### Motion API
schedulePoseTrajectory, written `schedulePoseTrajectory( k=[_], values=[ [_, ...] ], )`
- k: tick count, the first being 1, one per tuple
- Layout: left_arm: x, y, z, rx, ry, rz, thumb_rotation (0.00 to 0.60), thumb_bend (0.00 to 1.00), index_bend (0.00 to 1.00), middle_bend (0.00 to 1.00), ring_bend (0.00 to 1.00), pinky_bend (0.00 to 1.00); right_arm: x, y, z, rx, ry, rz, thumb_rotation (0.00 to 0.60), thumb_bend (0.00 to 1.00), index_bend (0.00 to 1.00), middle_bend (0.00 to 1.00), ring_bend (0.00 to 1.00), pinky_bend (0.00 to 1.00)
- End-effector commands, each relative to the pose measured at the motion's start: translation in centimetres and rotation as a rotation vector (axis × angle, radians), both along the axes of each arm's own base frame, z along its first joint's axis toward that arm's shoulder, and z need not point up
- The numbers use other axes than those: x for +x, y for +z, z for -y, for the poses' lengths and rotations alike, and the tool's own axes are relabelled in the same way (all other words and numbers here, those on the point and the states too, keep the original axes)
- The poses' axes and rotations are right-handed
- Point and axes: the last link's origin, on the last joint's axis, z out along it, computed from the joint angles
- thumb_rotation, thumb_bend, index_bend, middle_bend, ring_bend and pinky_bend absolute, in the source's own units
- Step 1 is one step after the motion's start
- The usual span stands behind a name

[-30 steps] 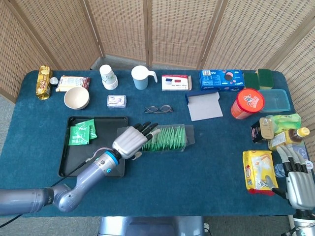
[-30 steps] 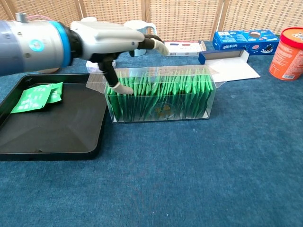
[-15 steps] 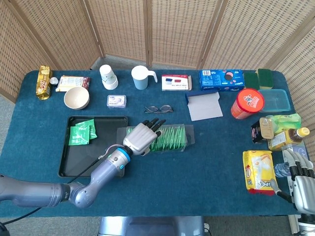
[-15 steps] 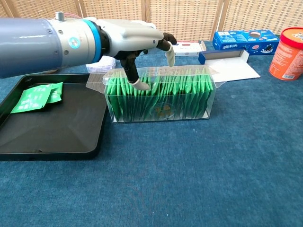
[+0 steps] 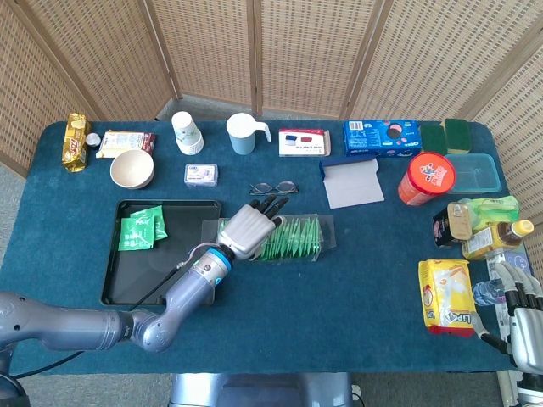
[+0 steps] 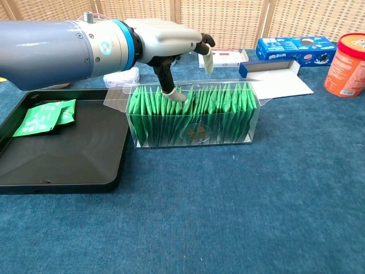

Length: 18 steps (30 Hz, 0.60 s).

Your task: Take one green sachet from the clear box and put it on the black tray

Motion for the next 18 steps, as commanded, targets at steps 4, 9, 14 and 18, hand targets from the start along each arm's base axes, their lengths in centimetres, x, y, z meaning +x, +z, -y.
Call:
schedulePoseTrajectory(
  k=[4,9,14,18],
  values=[
    [0.2,0.7,-0.9,0.022,0.022,0.034,0.600,0.27,0.28,0.01,0.00,0.21,0.0,0.0,0.0,-0.002,0.002,0.001,0.600,0.34,0.00,0.03,0.00,0.05],
    [0.3,1.7,-1.8,0.022,0.068,0.102,0.600,0.35,0.31,0.01,0.00,0.21,-0.1,-0.1,-0.1,-0.005,-0.005,0.005,0.600,0.35,0.00,0.03,0.00,0.05],
    [0.2,2.7,-2.6,0.019,0.090,0.132,0.600,0.45,0.34,0.01,0.00,0.21,-0.2,-0.3,0.1,0.002,-0.007,0.012,0.600,0.35,0.00,0.03,0.00,0.05],
    [0.0,2.9,-3.0,0.019,0.095,0.136,0.600,0.48,0.37,0.02,0.00,0.21,-0.1,-0.4,0.2,0.008,-0.003,0.013,0.600,0.35,0.00,0.03,0.00,0.05]
  ],
)
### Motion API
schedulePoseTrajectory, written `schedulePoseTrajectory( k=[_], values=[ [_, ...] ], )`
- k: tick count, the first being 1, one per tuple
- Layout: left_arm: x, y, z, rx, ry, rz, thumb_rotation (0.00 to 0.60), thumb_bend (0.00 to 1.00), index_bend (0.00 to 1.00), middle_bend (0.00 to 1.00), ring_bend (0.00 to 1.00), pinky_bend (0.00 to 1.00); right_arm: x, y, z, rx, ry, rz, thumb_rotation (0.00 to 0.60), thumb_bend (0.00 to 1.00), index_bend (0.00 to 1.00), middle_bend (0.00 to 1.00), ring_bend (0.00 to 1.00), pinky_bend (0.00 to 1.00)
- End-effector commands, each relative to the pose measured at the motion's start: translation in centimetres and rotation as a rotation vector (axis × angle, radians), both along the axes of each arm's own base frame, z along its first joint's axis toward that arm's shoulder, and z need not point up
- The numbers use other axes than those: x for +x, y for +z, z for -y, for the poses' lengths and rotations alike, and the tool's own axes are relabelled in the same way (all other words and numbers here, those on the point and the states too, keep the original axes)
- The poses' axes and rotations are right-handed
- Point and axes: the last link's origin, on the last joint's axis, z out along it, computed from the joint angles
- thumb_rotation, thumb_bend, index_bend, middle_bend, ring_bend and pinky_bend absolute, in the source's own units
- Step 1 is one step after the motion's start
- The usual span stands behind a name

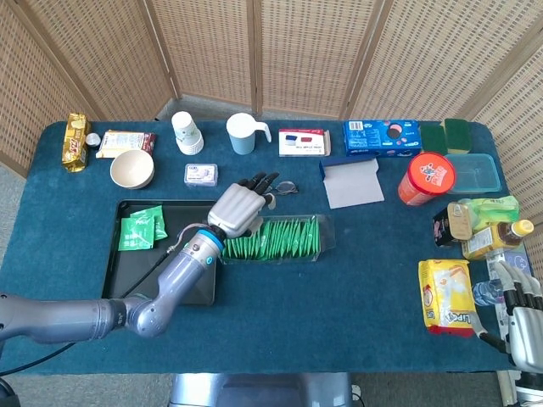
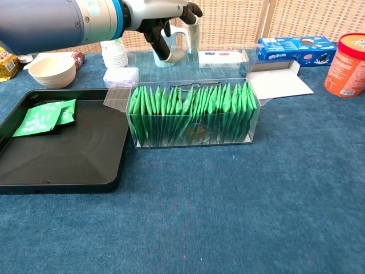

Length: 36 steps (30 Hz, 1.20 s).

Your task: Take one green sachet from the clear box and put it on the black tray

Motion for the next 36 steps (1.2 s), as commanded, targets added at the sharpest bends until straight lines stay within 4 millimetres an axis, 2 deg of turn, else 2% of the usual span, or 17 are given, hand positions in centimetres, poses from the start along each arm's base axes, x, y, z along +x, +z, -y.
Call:
schedulePoseTrajectory(
  k=[1,11,31,33,36],
  values=[
    [-0.1,-0.1,-0.2,-0.002,-0.001,-0.004,0.600,0.48,0.38,0.02,0.00,0.21,0.0,-0.1,0.0,0.001,0.001,0.001,0.600,0.35,0.00,0.03,0.00,0.05],
    [-0.6,-0.1,-1.1,0.024,0.021,0.003,0.600,0.48,0.48,0.05,0.00,0.21,-0.1,-0.2,-0.4,0.006,-0.020,0.000,0.600,0.35,0.00,0.03,0.00,0.05],
    [-1.3,0.1,-3.4,0.040,0.103,0.036,0.600,0.43,0.56,0.09,0.02,0.21,0.1,-0.5,-0.2,0.020,-0.035,0.000,0.600,0.35,0.00,0.03,0.00,0.05],
    [-1.4,0.1,-3.5,0.039,0.105,0.035,0.592,0.43,0.56,0.09,0.02,0.21,0.1,-0.6,-0.1,0.023,-0.036,-0.001,0.600,0.35,0.00,0.03,0.00,0.05],
    [-1.6,0.1,-3.7,0.036,0.116,0.039,0.522,0.43,0.56,0.09,0.02,0.21,0.1,-0.7,-0.1,0.025,-0.039,-0.001,0.600,0.35,0.00,0.03,0.00,0.05]
  ],
)
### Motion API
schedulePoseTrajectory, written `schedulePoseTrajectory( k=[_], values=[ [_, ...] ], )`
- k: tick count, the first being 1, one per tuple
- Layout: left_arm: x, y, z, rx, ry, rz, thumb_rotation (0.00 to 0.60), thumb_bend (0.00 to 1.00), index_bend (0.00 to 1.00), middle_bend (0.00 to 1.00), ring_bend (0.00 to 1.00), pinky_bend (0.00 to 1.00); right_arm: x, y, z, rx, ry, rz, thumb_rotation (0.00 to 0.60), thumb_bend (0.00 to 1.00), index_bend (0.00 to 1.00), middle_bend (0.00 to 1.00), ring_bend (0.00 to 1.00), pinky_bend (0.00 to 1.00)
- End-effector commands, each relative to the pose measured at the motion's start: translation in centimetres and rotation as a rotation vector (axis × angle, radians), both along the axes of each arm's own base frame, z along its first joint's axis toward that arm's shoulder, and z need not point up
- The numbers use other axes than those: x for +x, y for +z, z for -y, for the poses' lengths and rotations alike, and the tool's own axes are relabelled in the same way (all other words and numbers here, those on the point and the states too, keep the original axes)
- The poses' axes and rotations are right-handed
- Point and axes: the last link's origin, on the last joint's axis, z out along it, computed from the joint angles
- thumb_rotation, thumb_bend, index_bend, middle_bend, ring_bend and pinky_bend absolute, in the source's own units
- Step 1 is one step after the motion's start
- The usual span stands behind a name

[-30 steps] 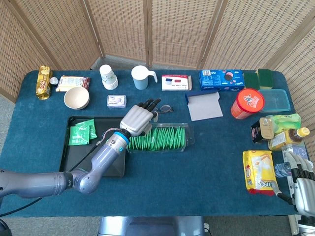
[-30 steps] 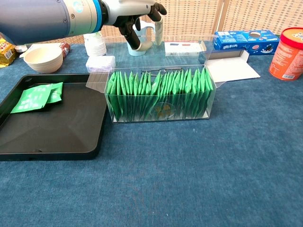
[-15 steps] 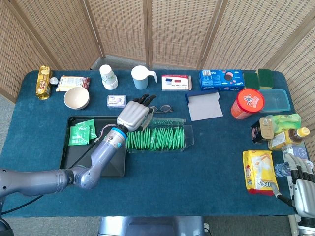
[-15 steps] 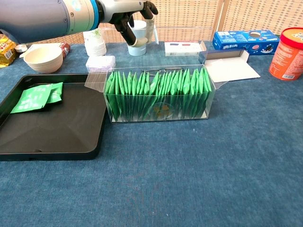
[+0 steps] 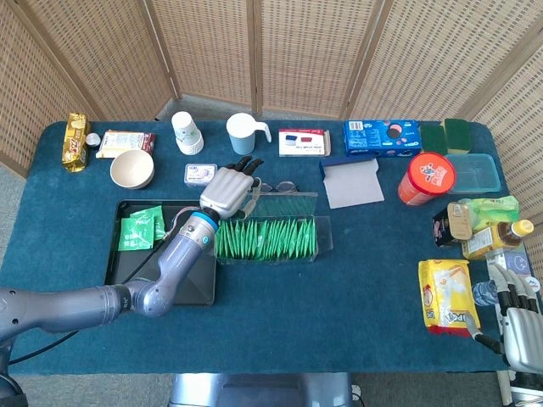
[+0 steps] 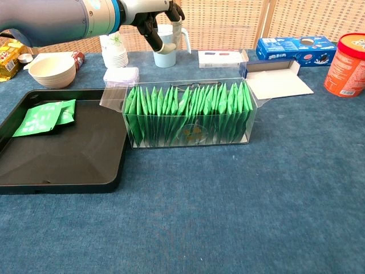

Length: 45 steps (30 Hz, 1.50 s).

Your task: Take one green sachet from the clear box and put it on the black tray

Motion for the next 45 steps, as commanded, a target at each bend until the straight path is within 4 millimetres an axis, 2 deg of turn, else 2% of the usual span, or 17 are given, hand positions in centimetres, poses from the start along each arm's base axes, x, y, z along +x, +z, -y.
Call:
schedulePoseTrajectory(
  k=[1,2,4,6,8,16,39,45],
  values=[
    [-0.1,0.0,-0.1,-0.006,0.011,0.009,0.475,0.43,0.56,0.09,0.02,0.21,0.0,0.0,0.0,0.001,-0.002,-0.001,0.600,0.35,0.00,0.03,0.00,0.05],
    [-0.1,0.1,-0.1,-0.011,0.018,0.019,0.436,0.43,0.56,0.09,0.02,0.21,0.0,0.0,0.1,0.000,-0.002,-0.001,0.600,0.35,0.00,0.03,0.00,0.05],
    [0.0,0.2,-0.2,-0.021,0.027,0.034,0.300,0.44,0.55,0.09,0.02,0.21,0.1,0.0,0.1,0.000,-0.001,-0.001,0.600,0.35,0.00,0.03,0.00,0.05],
    [0.0,0.3,-0.3,-0.035,0.040,0.054,0.223,0.45,0.55,0.09,0.02,0.21,0.1,-0.1,0.1,0.001,-0.003,-0.002,0.600,0.35,0.00,0.03,0.00,0.05],
    [0.0,0.4,-0.3,-0.045,0.048,0.070,0.196,0.46,0.55,0.09,0.02,0.21,0.1,-0.1,0.1,0.002,-0.004,-0.002,0.600,0.35,0.00,0.03,0.00,0.05],
    [-0.4,0.6,-1.0,-0.038,0.073,0.071,0.191,0.47,0.55,0.09,0.02,0.21,0.0,-0.2,0.2,0.007,-0.009,-0.002,0.600,0.35,0.00,0.03,0.00,0.05],
    [-1.8,-0.9,-3.8,-0.050,0.196,0.047,0.191,0.47,0.56,0.10,0.02,0.21,0.1,-0.3,0.1,0.008,-0.025,-0.009,0.600,0.35,0.00,0.03,0.00,0.05],
    [-2.4,-1.4,-4.2,-0.032,0.199,-0.011,0.190,0.45,0.54,0.09,0.01,0.21,0.2,-0.3,-0.1,0.005,-0.027,-0.009,0.600,0.35,0.00,0.03,0.00,0.05]
  ],
)
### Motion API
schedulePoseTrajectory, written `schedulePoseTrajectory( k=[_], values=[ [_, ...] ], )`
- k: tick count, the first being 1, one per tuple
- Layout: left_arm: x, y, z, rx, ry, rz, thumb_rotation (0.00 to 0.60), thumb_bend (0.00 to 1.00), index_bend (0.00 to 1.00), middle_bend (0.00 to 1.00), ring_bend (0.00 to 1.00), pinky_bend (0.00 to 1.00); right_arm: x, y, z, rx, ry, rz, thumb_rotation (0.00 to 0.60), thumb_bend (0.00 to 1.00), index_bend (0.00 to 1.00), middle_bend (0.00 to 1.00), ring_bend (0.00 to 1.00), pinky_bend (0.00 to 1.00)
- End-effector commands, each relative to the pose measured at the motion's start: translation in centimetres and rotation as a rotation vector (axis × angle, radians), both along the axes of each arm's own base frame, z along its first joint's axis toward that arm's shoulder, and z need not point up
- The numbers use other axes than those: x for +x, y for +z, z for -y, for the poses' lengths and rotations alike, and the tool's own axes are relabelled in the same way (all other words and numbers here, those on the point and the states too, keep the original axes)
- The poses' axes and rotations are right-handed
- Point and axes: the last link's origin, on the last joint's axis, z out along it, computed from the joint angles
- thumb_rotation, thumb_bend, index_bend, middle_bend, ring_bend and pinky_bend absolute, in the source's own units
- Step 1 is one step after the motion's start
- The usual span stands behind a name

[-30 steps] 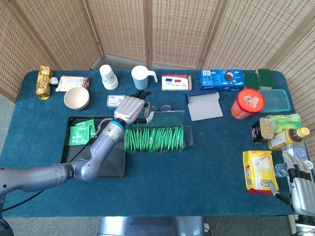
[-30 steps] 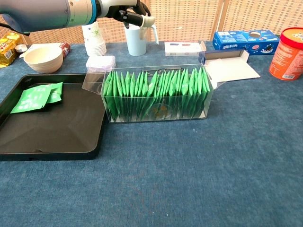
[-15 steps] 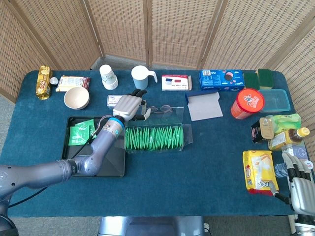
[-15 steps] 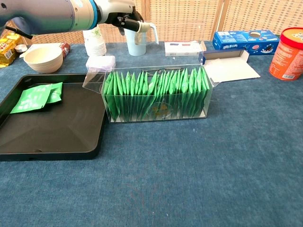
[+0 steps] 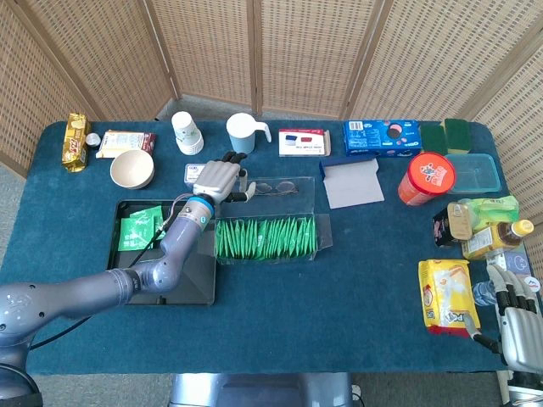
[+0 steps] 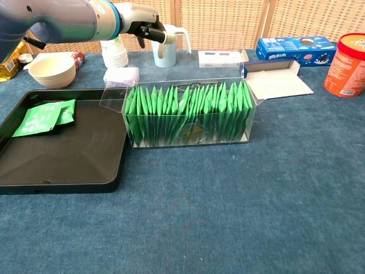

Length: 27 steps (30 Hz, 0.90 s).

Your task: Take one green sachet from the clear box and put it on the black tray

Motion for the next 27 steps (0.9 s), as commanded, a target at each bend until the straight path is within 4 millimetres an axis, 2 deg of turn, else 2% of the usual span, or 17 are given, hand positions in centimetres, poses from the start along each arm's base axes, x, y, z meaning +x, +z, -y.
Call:
schedulePoseTrajectory(
  k=[1,9,16,21,24,27],
  values=[
    [-0.3,-0.4,0.0,0.005,-0.010,-0.044,0.192,0.45,0.53,0.09,0.00,0.21,0.0,0.0,0.0,0.000,0.000,0.000,0.600,0.35,0.00,0.03,0.00,0.05],
    [-1.0,-1.0,0.1,-0.005,-0.006,-0.141,0.191,0.44,0.50,0.07,0.00,0.21,0.1,0.1,-0.2,-0.004,0.004,0.001,0.600,0.34,0.00,0.03,0.00,0.05],
    [0.1,2.1,0.8,0.077,-0.064,-0.075,0.164,0.43,0.38,0.05,0.00,0.21,0.1,0.3,-0.1,-0.004,0.016,0.008,0.600,0.35,0.00,0.03,0.00,0.05],
    [0.7,5.0,2.4,0.143,-0.172,-0.022,0.137,0.42,0.32,0.04,0.00,0.21,0.3,0.2,0.0,-0.002,0.030,0.012,0.600,0.35,0.00,0.03,0.00,0.05],
    [0.8,6.1,3.7,0.146,-0.240,-0.011,0.127,0.40,0.28,0.03,0.00,0.21,0.3,0.2,0.0,-0.002,0.033,0.013,0.600,0.34,0.00,0.03,0.00,0.05],
    [0.5,7.2,5.3,0.128,-0.348,-0.053,0.145,0.40,0.27,0.00,0.00,0.21,0.2,0.4,-0.1,-0.008,0.035,0.014,0.600,0.35,0.00,0.03,0.00,0.05]
  ],
)
